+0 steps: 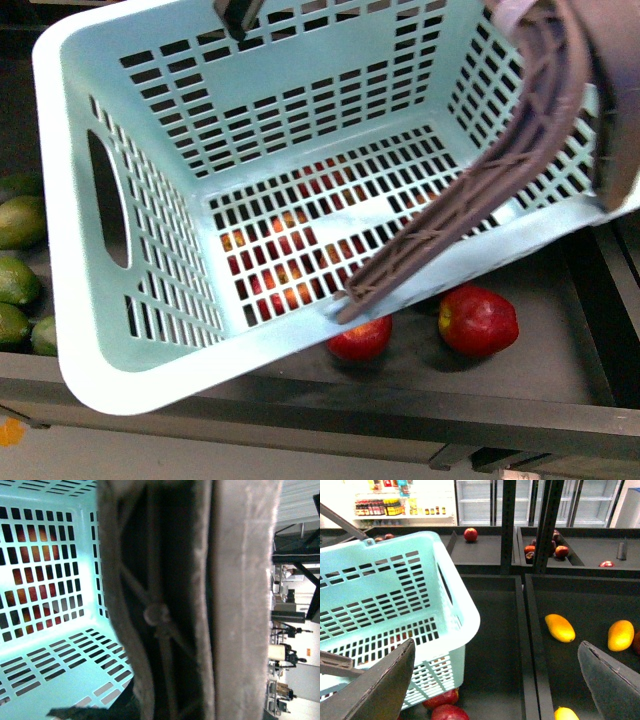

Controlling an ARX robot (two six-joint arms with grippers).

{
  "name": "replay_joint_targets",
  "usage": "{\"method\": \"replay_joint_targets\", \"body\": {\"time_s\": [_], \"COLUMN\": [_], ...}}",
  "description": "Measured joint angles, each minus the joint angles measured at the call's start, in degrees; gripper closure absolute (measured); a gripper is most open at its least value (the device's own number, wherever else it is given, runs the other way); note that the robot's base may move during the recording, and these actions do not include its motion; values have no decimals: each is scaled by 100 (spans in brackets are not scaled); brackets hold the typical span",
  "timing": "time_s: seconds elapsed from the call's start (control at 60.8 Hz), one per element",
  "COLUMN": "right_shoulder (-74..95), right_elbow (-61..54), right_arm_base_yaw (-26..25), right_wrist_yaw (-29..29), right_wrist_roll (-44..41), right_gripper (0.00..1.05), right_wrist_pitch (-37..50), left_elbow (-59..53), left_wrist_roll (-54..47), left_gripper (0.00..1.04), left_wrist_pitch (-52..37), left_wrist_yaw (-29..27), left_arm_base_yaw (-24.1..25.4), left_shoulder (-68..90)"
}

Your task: Pick mango and avocado into basket

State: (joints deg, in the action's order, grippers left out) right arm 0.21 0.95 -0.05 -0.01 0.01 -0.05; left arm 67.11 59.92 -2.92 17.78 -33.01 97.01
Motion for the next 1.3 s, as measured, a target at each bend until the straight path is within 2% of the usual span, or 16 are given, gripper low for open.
{"method": "replay_joint_targets", "body": {"time_s": [0.181,0.461,0.494,0.527,0.576,0.642,0.741,0.905,1.004,1.119,1.218,1.3], "right_shoulder": [0,2,155,612,1224,1766,2262,3609,5276,7270,9066,9862], "right_elbow": [0,0,107,455,787,957,1071,1447,1834,2651,3654,4190], "right_arm_base_yaw": [0,0,79,203,98,-208,-911,-2662,-3716,-4256,-4389,-4406], "right_wrist_yaw": [0,4,315,905,1233,1130,625,-413,-588,-575,-201,-44], "right_wrist_roll": [0,7,254,767,1296,1882,2074,1917,1709,1814,2135,2341], "right_gripper": [9,9,9,9,9,9,9,9,9,9,9,9], "right_wrist_pitch": [0,-2,-321,-1132,-1860,-2135,-1764,-496,699,1438,1779,1834], "left_elbow": [72,74,74,74,74,79,79,81,81,81,81,81], "left_wrist_roll": [-33,-33,-31,-35,-20,-39,-46,-55,-50,-57,-50,-55], "left_gripper": [91,91,91,91,91,91,91,91,91,91,91,91], "left_wrist_pitch": [33,33,33,33,37,37,37,37,37,37,37,37], "left_wrist_yaw": [-153,-149,-146,-144,-149,-162,-164,-153,-146,-170,-149,-166], "left_arm_base_yaw": [-273,-286,-289,-289,-289,-289,-286,-289,-289,-289,-289,-289], "left_shoulder": [0,0,0,0,0,0,0,0,0,0,0,0]}}
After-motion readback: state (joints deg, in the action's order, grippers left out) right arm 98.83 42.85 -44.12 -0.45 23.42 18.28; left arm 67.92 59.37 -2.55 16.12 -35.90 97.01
